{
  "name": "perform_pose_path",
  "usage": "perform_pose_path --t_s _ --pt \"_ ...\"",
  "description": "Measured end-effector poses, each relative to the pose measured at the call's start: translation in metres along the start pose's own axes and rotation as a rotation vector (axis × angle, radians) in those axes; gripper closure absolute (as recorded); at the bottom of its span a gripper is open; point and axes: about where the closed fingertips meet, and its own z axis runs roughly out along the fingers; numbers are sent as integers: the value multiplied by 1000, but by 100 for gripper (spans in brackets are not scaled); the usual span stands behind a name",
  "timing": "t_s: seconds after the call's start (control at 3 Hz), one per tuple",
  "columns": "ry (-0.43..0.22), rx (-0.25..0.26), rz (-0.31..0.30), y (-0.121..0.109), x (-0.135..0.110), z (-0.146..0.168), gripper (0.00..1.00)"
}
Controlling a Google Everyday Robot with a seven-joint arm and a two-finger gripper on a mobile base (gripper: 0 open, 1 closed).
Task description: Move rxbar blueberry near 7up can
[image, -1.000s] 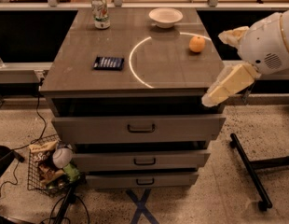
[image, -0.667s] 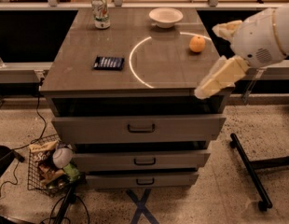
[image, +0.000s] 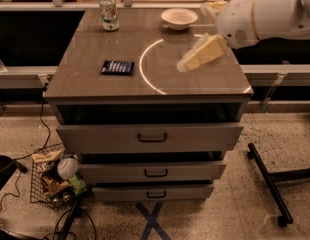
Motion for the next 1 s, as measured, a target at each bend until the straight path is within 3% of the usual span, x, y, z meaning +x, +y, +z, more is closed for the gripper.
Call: perform_pose_path --t_s 0.67,1.0 --pt "-30 29 -24 -33 -22 68 0" --pt "-59 -1 -29 -36 -27 102 0"
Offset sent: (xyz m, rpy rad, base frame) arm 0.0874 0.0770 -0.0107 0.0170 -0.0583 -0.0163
